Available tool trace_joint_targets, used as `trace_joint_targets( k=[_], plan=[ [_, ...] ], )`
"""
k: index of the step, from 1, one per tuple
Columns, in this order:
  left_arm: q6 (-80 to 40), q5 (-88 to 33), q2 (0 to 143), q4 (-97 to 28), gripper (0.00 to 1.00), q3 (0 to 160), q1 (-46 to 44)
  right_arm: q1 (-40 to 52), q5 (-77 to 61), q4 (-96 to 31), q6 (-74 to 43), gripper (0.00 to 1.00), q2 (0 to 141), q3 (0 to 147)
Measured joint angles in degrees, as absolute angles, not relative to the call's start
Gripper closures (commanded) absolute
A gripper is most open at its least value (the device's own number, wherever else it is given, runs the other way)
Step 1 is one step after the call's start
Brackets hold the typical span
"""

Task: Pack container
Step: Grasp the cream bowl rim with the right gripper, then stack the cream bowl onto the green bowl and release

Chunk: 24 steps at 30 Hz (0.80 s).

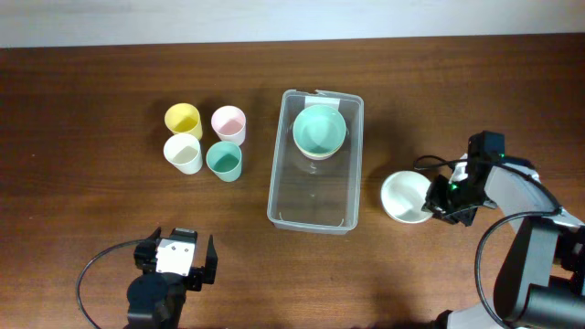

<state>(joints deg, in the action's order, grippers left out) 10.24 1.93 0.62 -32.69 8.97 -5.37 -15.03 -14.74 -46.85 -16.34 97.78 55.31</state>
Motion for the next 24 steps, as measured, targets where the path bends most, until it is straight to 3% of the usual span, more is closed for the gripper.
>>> trace_joint_targets(
  k=[4, 11, 16, 24],
  plan=[
    [10.2, 1.9, 0.6, -32.7, 0.0, 9.0, -5.4, -15.0, -19.0, -40.1, -19.2, 0.95, 97.8, 52.9],
    [10.2, 1.9, 0.6, -32.7, 0.0, 9.0, -5.4, -15.0, -29.3, -32.5, -21.1, 0.96, 97.4, 52.5],
    [10.2, 1.9, 0.6, -32.7, 0.0, 9.0, -5.4, -13.4, -35.9, -38.0, -22.8, 0.96, 89.8, 57.4],
    [10.2, 1.9, 0.6, -32.7, 0.0, 9.0, -5.4, 6.7, -26.3, -51.4, -23.3, 0.96, 81.9, 82.7]
  ],
)
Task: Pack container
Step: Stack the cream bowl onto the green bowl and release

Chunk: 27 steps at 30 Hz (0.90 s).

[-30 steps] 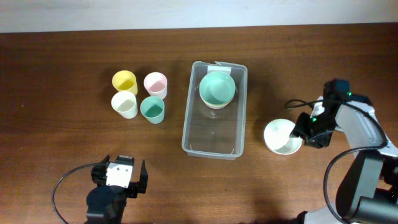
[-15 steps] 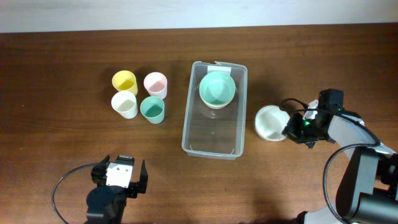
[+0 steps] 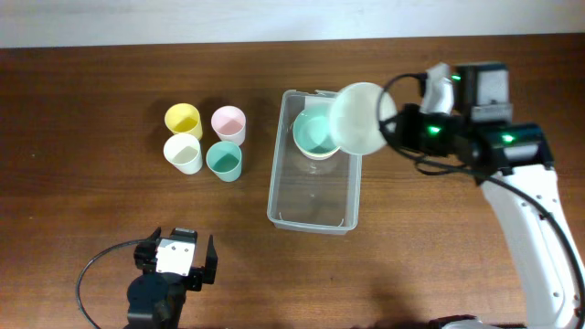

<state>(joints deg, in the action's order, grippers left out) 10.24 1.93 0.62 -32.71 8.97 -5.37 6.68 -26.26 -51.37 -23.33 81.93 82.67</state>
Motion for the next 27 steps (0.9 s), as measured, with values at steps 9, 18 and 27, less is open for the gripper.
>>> trace_joint_targets(
  k=[9, 18, 27],
  plan=[
    [10.2, 1.9, 0.6, -32.7, 0.0, 9.0, -5.4, 13.6, -17.3, -39.9, -22.9, 0.96, 100.9, 84.6],
    [10.2, 1.9, 0.6, -32.7, 0.0, 9.0, -5.4, 13.6, -16.4, -29.1, -17.8, 0.49, 108.8, 84.7],
    [10.2, 1.9, 0.6, -32.7, 0.0, 9.0, -5.4, 13.0, -17.6, -30.4, -18.2, 0.64, 108.8, 87.9]
  ],
)
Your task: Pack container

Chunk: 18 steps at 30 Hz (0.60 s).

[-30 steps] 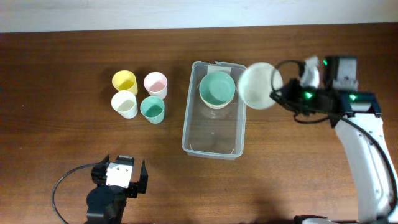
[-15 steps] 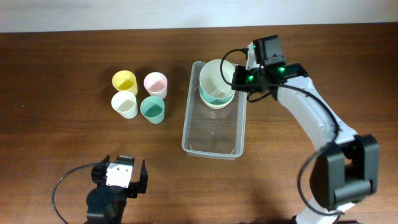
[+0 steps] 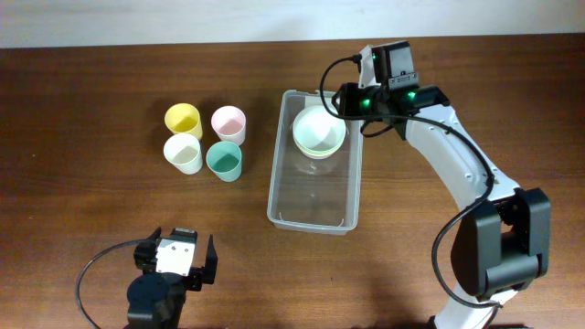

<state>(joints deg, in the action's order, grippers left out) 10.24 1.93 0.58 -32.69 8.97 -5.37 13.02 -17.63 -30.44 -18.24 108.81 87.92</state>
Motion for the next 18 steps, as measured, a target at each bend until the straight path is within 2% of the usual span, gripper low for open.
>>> trace_joint_targets(
  k=[3, 9, 13, 16, 18],
  plan=[
    [10.2, 1.9, 0.6, -32.7, 0.0, 9.0, -5.4, 13.2, -19.8, -32.0, -18.1, 0.5, 108.8, 87.9],
    [10.2, 1.9, 0.6, -32.7, 0.0, 9.0, -5.4, 12.9, -19.7, -42.0, -18.0, 0.35, 108.7, 89.4],
    [10.2, 1.9, 0.6, -32.7, 0.0, 9.0, -5.4, 5.9, -17.8, -53.8, -17.6, 0.26, 106.2, 95.4],
    [10.2, 1.9, 0.6, -32.7, 0.0, 9.0, -5.4, -2.0, -15.7, -60.3, -17.5, 0.08, 102.5, 100.8],
    [10.2, 1.9, 0.6, -32.7, 0.0, 9.0, -5.4, -6.4, -14.8, -62.5, -17.3, 0.01, 100.3, 103.1]
  ],
)
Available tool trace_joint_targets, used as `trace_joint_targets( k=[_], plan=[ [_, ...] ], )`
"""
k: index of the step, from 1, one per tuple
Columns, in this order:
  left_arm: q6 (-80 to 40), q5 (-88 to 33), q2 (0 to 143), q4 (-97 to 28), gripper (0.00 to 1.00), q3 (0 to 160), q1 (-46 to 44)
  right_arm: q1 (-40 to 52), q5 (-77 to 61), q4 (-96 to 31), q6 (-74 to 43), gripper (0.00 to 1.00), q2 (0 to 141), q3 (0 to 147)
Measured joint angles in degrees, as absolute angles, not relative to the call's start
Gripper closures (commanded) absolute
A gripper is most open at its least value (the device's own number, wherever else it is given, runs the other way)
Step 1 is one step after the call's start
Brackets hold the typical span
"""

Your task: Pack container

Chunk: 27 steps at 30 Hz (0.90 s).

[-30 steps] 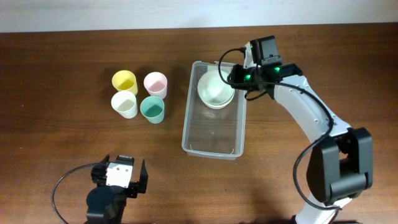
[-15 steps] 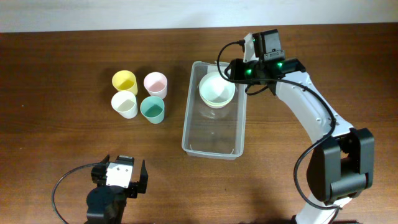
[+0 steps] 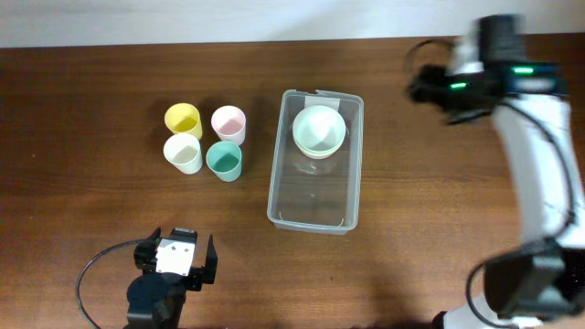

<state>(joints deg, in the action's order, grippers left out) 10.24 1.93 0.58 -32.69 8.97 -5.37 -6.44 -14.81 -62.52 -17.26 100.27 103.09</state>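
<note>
A clear plastic container (image 3: pixel 315 212) lies in the middle of the table. At its far end a white bowl (image 3: pixel 319 130) sits nested in a teal bowl whose rim just shows. Four cups stand to the left: yellow (image 3: pixel 183 119), pink (image 3: pixel 228 122), white (image 3: pixel 183 153) and teal (image 3: pixel 224 161). My right gripper (image 3: pixel 422 88) is at the far right of the table, away from the container, blurred, nothing visible in it. My left gripper (image 3: pixel 175 259) rests near the front edge with its fingers apart and empty.
The left arm's black cable (image 3: pixel 91 274) loops on the table by the front edge. The right arm (image 3: pixel 535 164) runs along the right side. Brown wood table (image 3: pixel 91 210) all round.
My right gripper has left the white bowl nested in the teal bowl and moved from the container's far end to the far right of the table.
The white bowl stood on the table right of the container with my right gripper at its rim. Then the gripper held it tilted in the air over the container's far end. Then it was set in the teal bowl. Now the gripper is away.
</note>
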Motion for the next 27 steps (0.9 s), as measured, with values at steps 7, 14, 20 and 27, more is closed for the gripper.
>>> trace_joint_targets(
  k=[7, 14, 20, 27],
  plan=[
    [10.2, 1.9, 0.6, -32.7, 0.0, 9.0, -5.4, -17.6, -13.3, -67.1, -17.3, 0.01, 97.3, 104.7],
    [10.2, 0.1, 0.6, -30.6, 0.0, 9.0, -5.4, -18.6, -13.3, -67.1, -17.3, 0.01, 97.4, 104.7],
    [8.6, -7.9, 0.7, -22.4, 0.0, 9.0, -5.3, -18.6, -13.3, -67.2, -17.3, 0.01, 97.4, 104.7],
    [5.5, -8.1, 13.6, -19.1, 0.0, 17.6, -5.3, -18.6, -13.3, -67.3, -17.4, 0.01, 97.4, 104.7]
  ],
)
